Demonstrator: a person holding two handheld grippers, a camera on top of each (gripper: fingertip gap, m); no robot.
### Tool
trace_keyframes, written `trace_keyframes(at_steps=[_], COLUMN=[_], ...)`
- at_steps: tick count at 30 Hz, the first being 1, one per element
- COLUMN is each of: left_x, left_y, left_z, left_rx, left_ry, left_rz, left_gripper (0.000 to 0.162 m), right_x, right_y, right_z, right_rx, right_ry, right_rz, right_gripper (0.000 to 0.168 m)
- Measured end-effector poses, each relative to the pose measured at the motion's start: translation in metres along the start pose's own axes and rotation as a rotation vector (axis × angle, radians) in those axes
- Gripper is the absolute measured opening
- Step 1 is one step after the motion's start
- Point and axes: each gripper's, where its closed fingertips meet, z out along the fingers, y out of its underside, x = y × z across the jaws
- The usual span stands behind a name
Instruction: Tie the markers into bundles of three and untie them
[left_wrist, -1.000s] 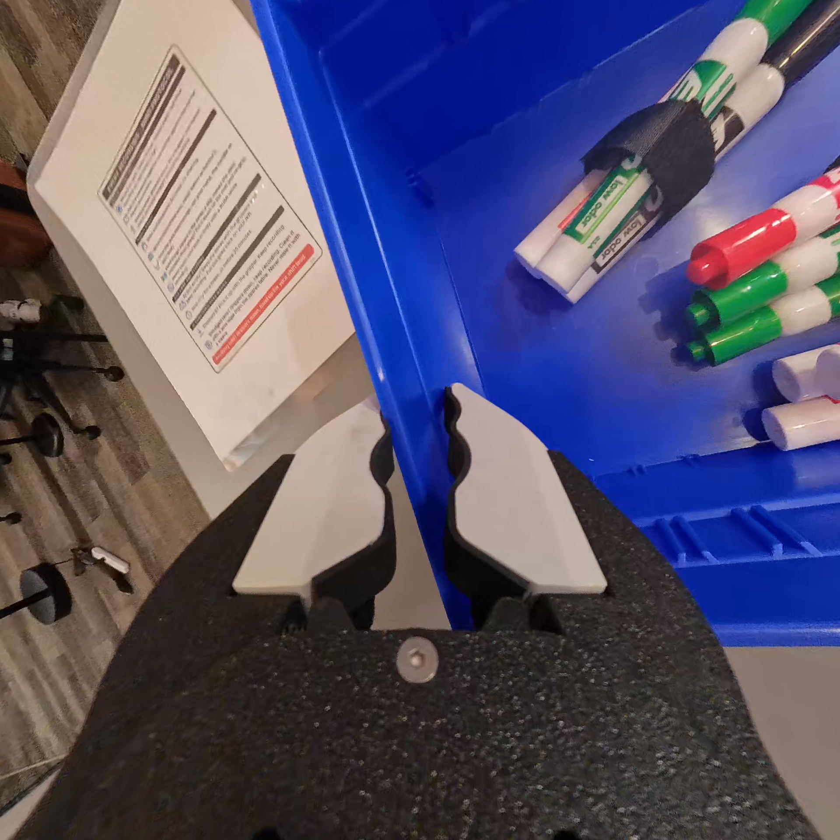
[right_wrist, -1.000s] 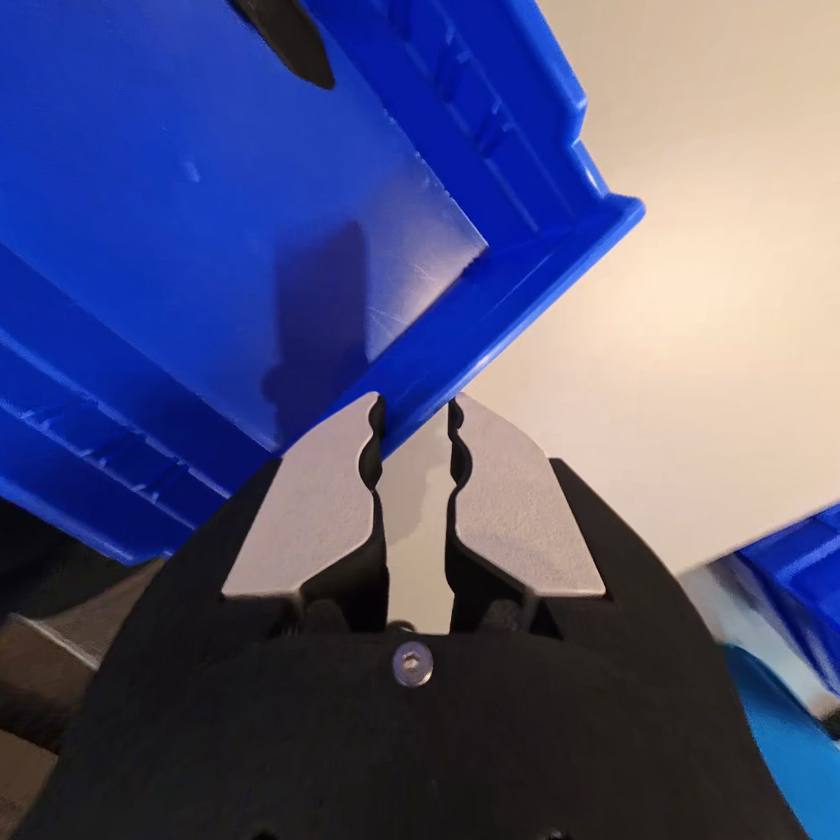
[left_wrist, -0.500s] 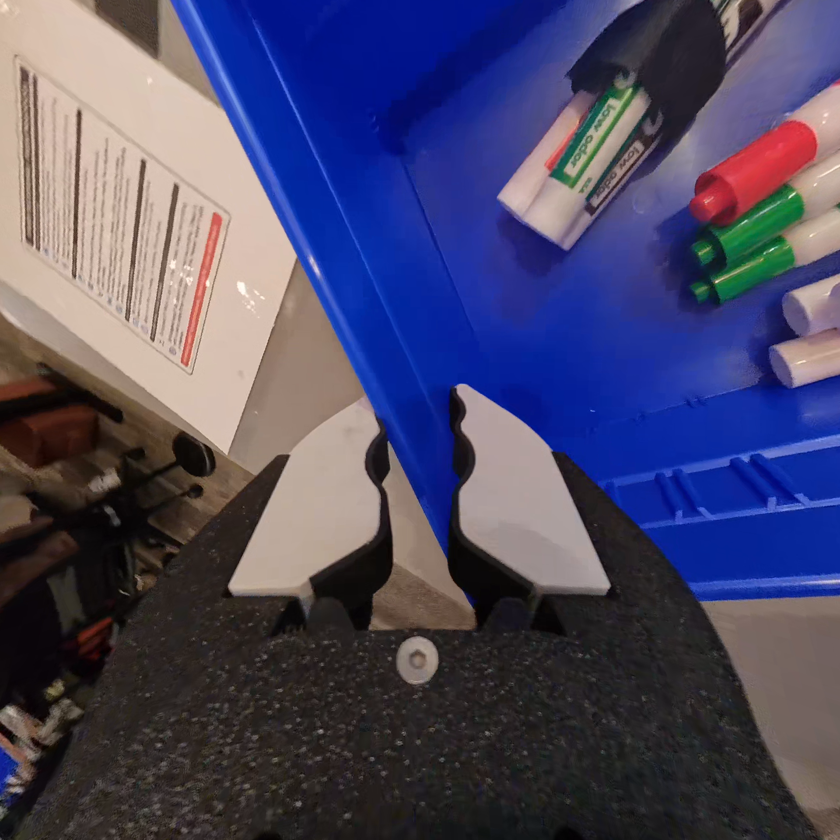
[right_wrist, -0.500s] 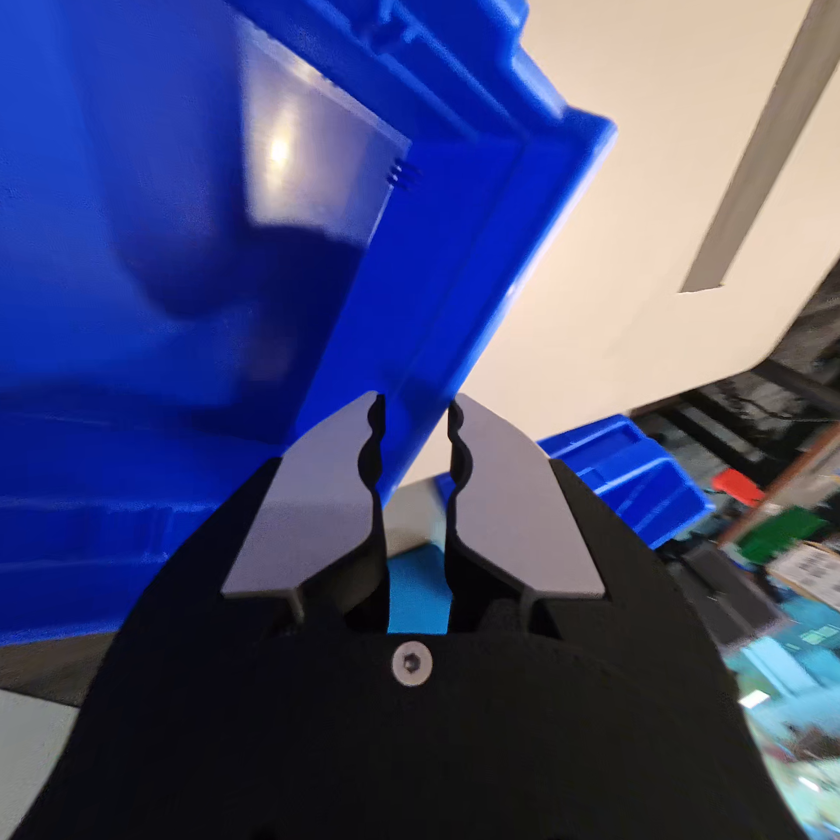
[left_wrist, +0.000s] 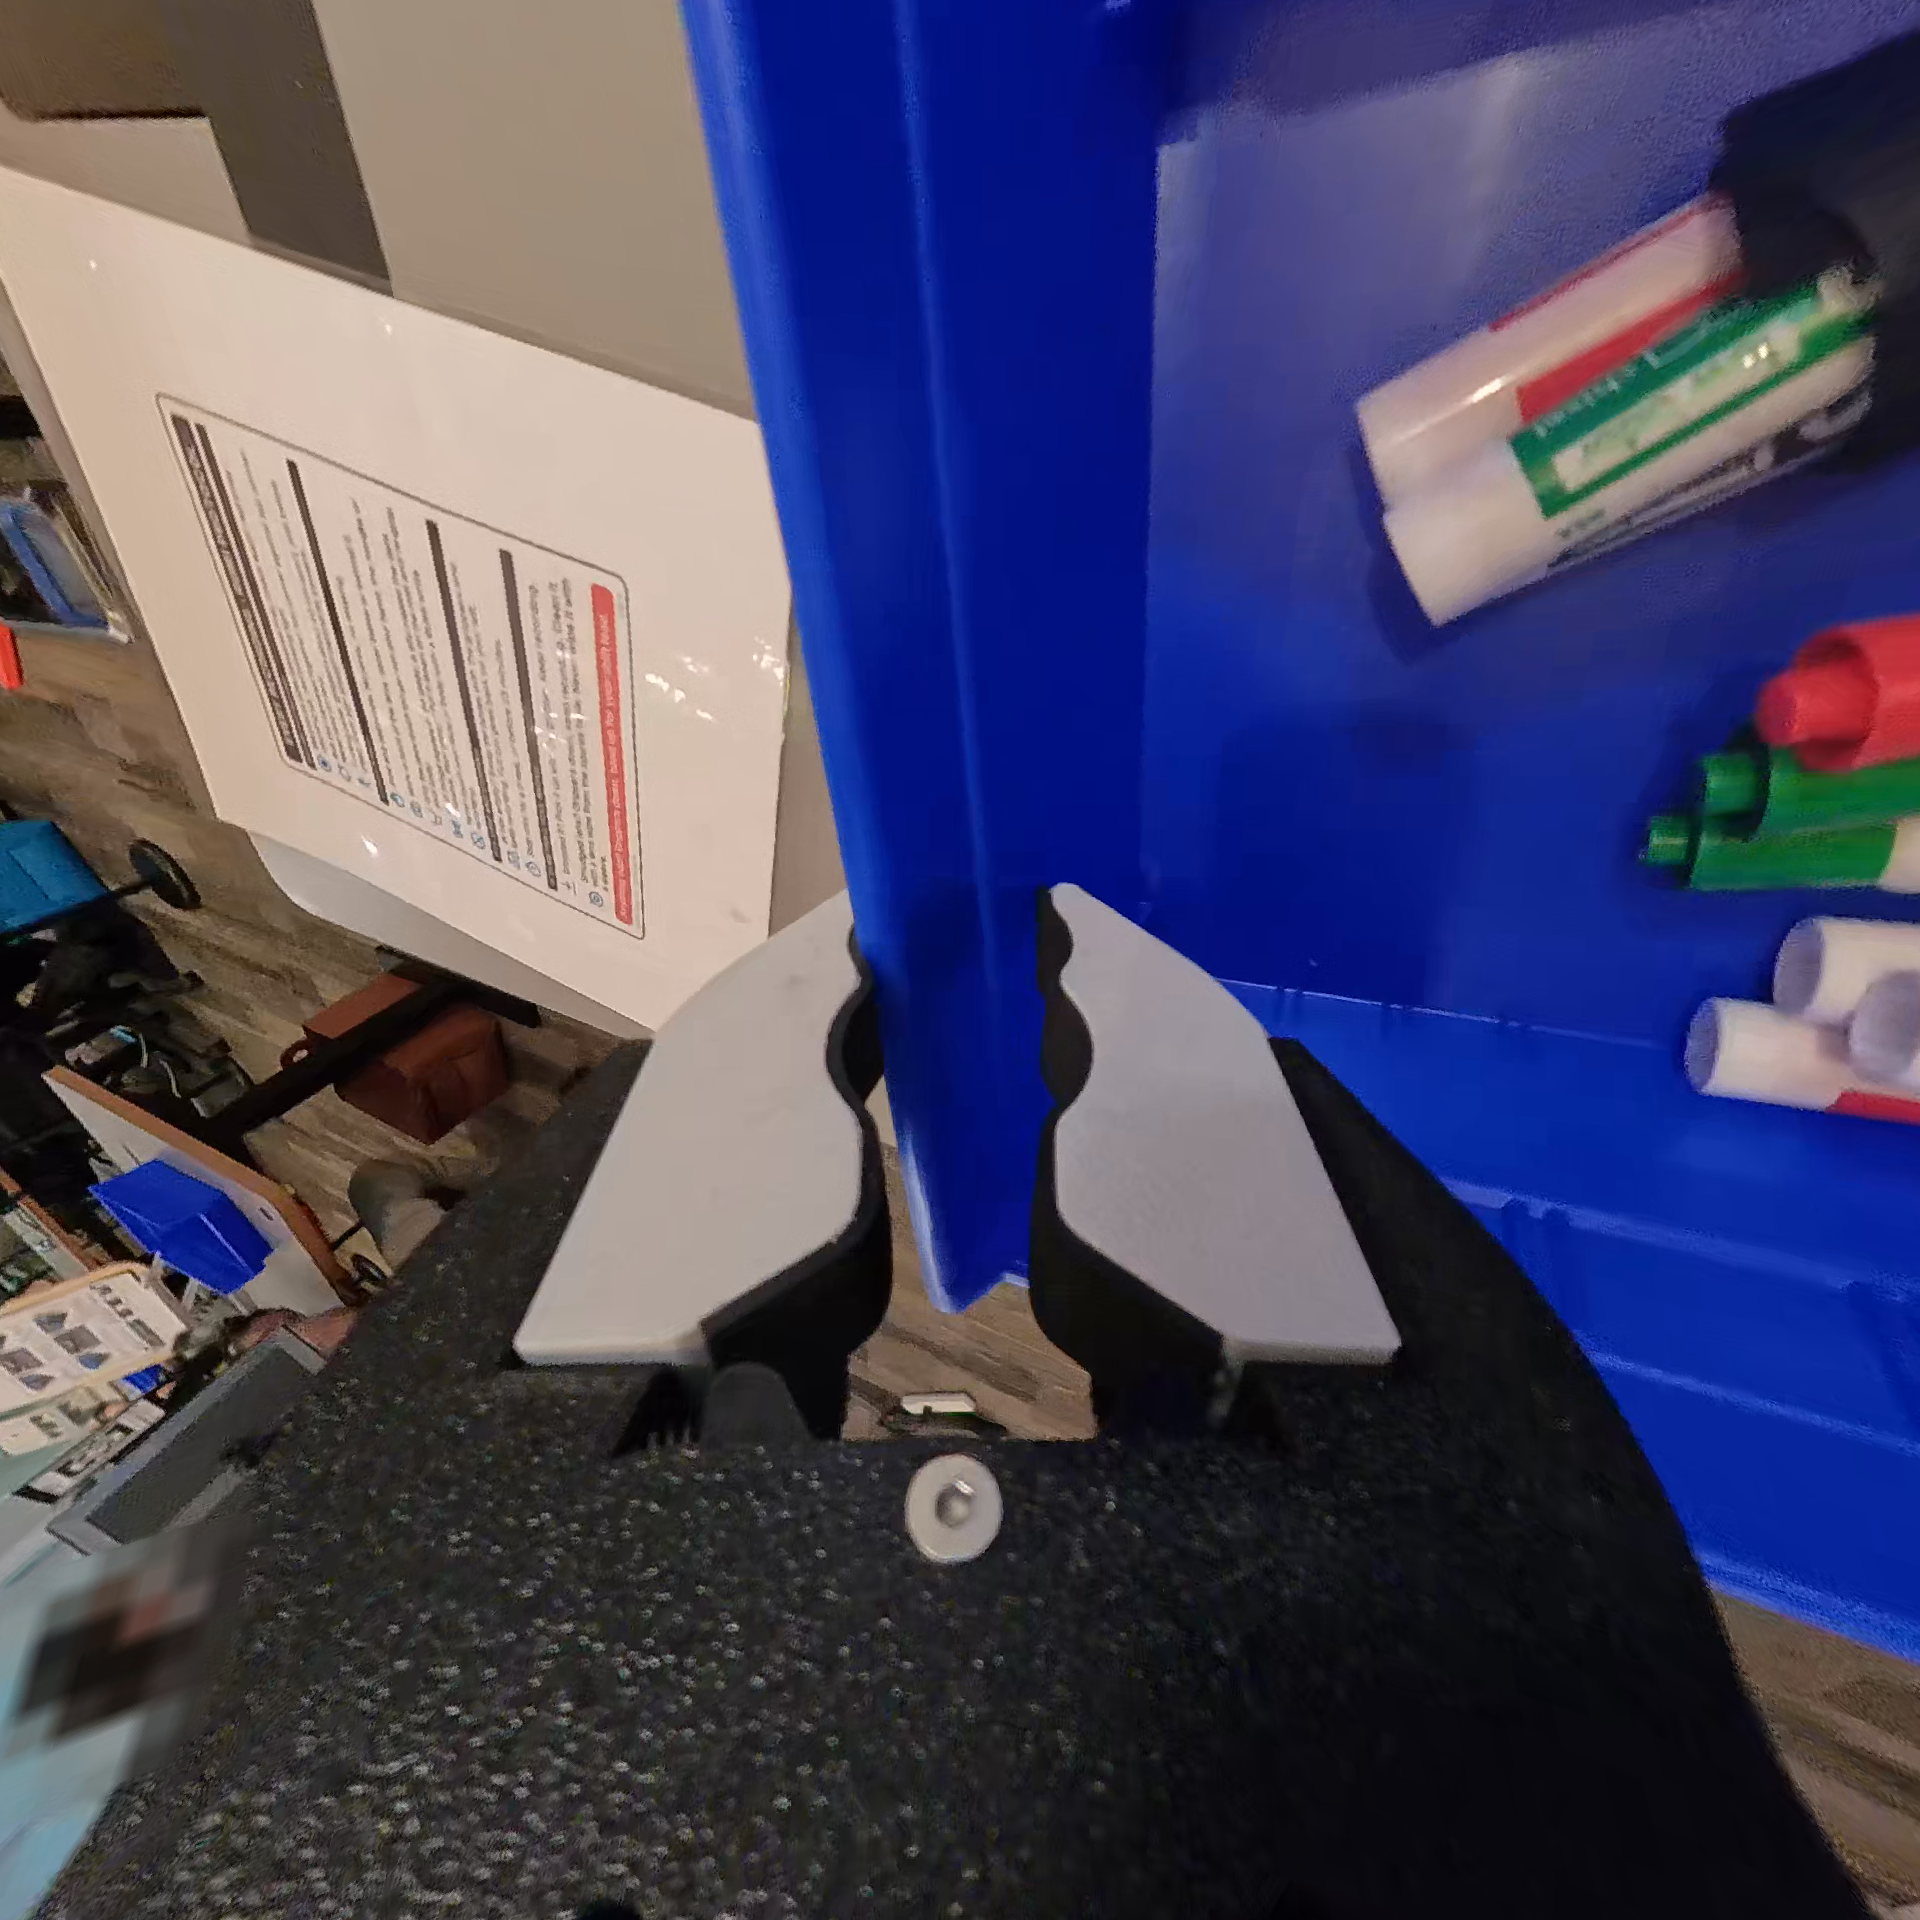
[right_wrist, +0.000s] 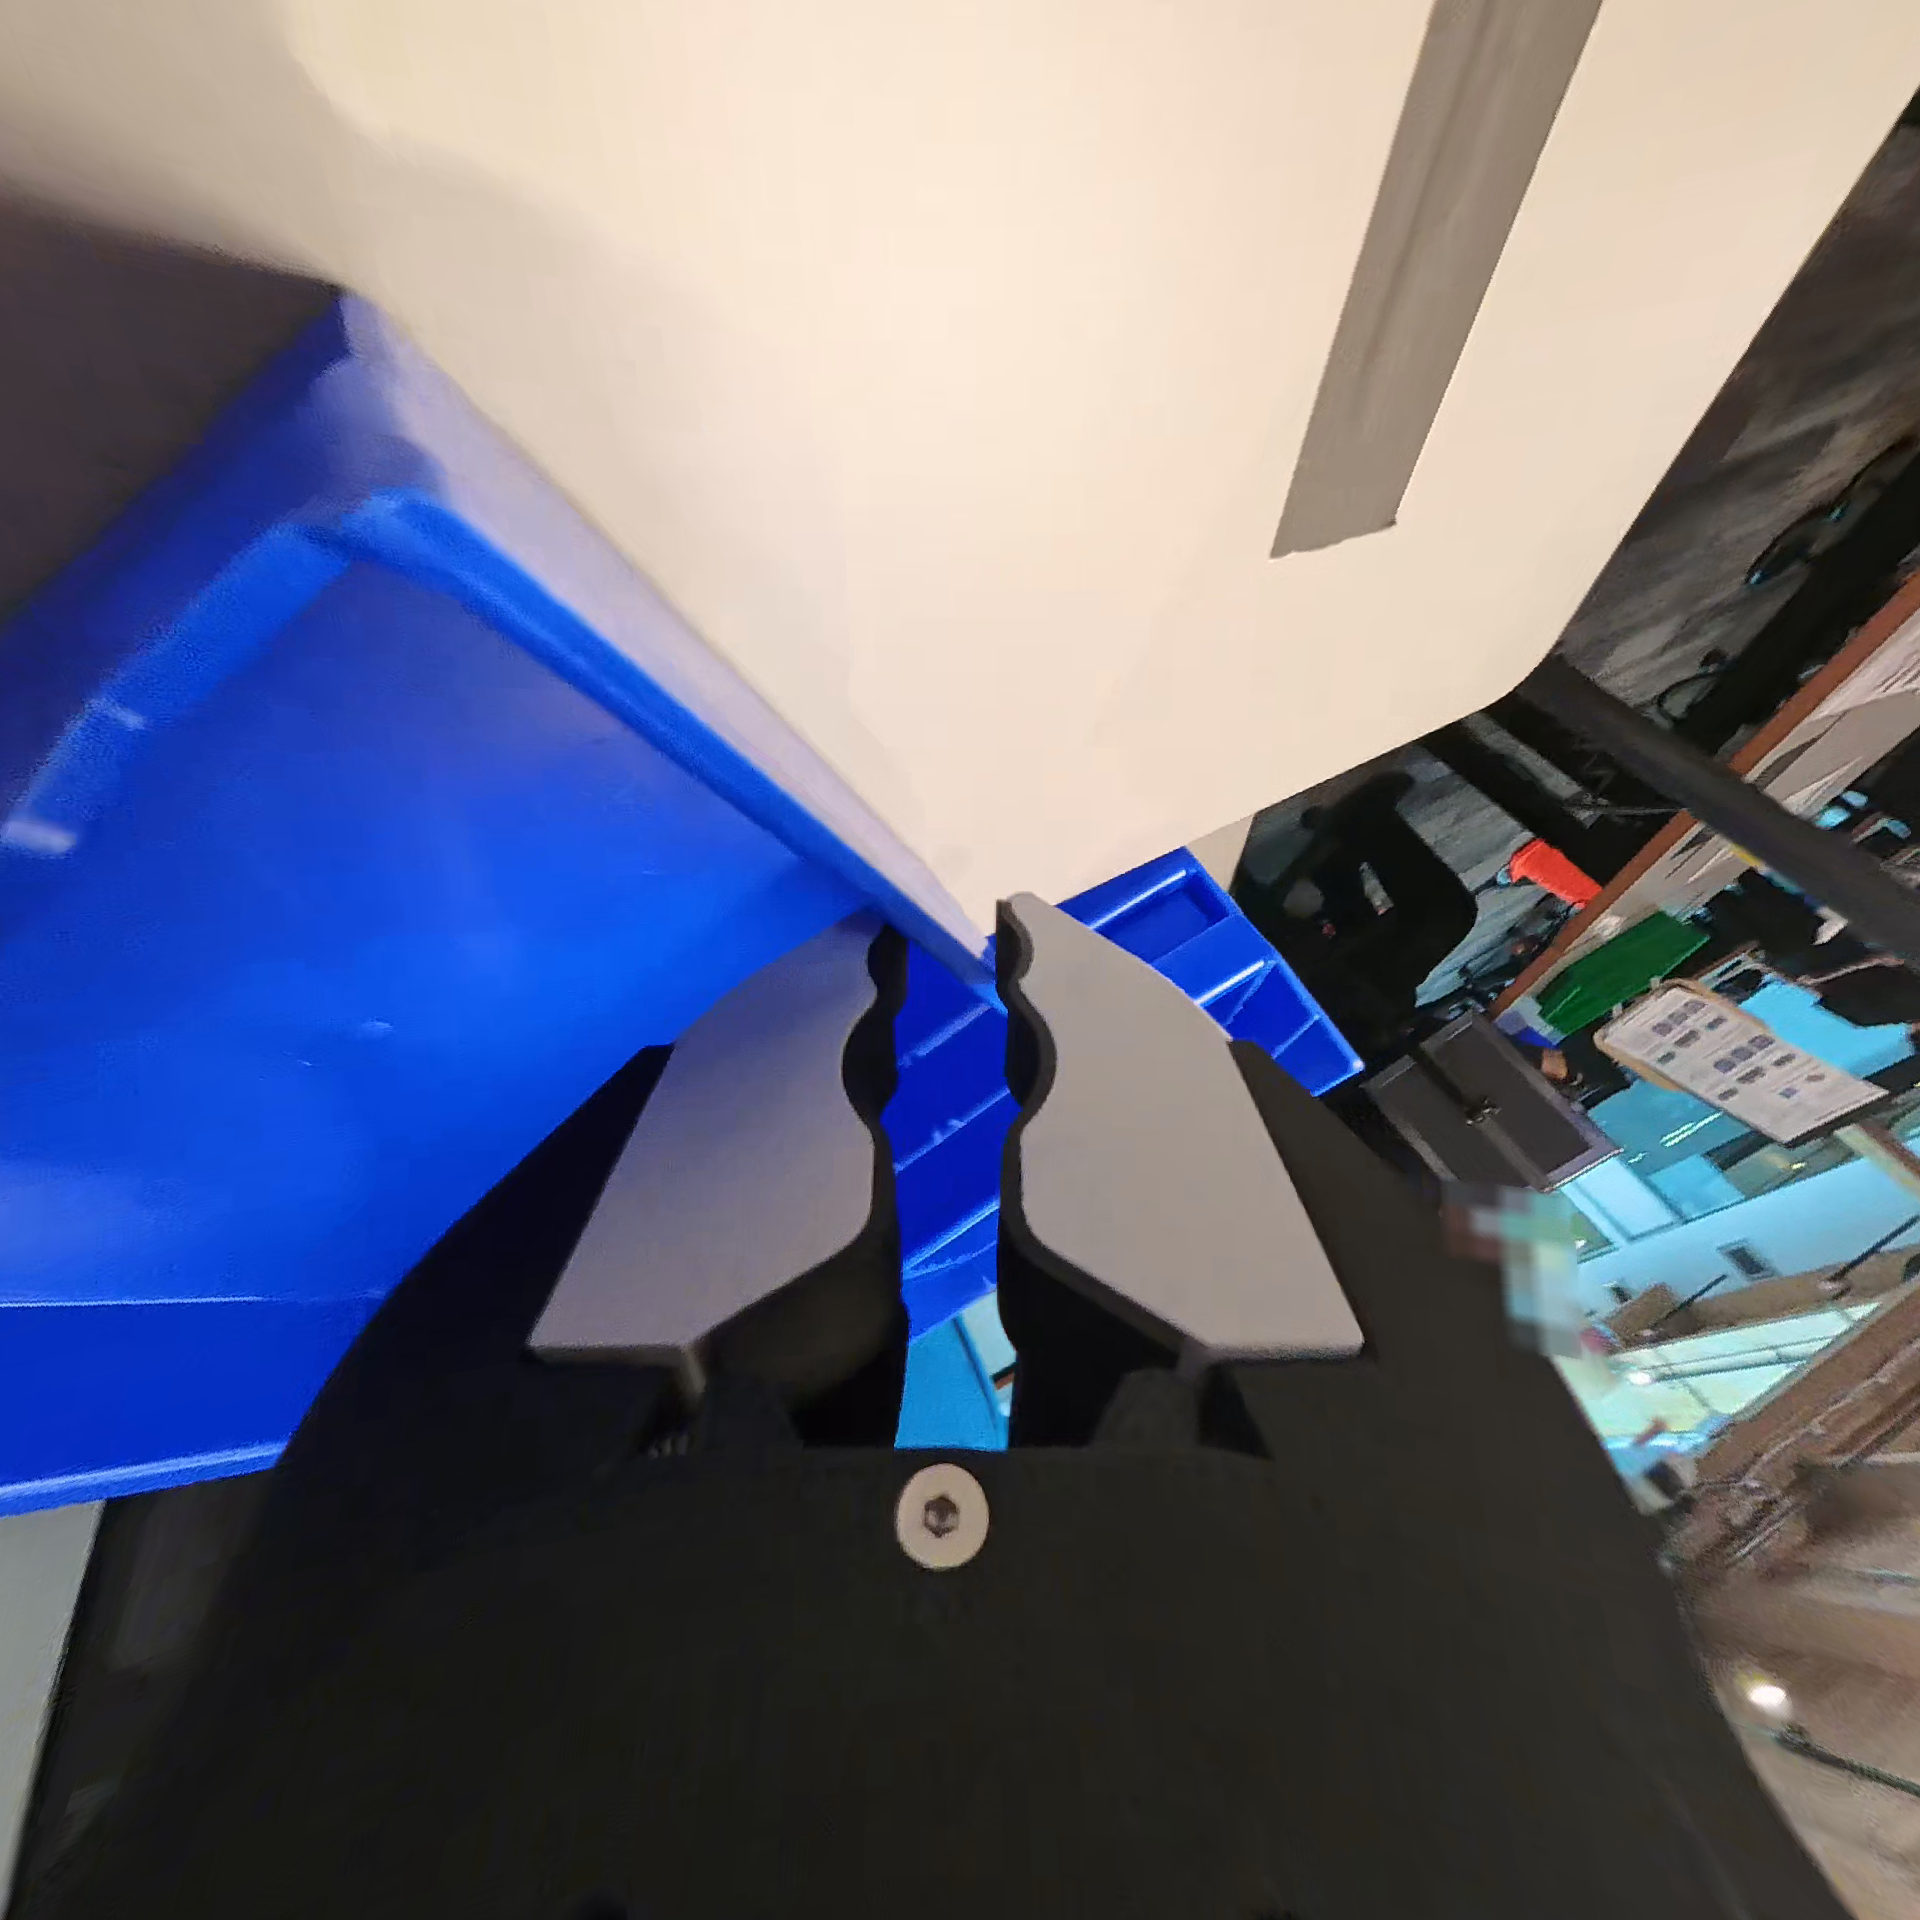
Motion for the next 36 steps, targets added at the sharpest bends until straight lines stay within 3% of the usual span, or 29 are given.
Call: trace_keyframes(at_steps=[14, 25, 32, 36], left_x=[-0.023, -0.045, -0.044, -0.053], left_y=[0.003, 0.004, 0.029, 0.031], left_z=[0.010, 0.018, 0.006, -0.033], left_rx=[-0.017, -0.062, -0.217, -0.190], left_ry=[-0.064, -0.159, -0.236, -0.334], left_rz=[-0.005, -0.016, -0.059, -0.151], left_gripper=[0.029, 0.035, 0.081, 0.084], right_x=[0.024, 0.035, 0.049, 0.040], right_y=[-0.022, -0.021, 0.016, 0.019], right_z=[0.005, 0.009, -0.020, -0.064], right_rx=[0.010, -0.015, -0.016, 0.085], right_ry=[-0.090, -0.065, 0.090, 0.120], right_rz=[0.327, 0.402, 0.511, 0.579], right_gripper=[0.016, 0.018, 0.039, 0.043])
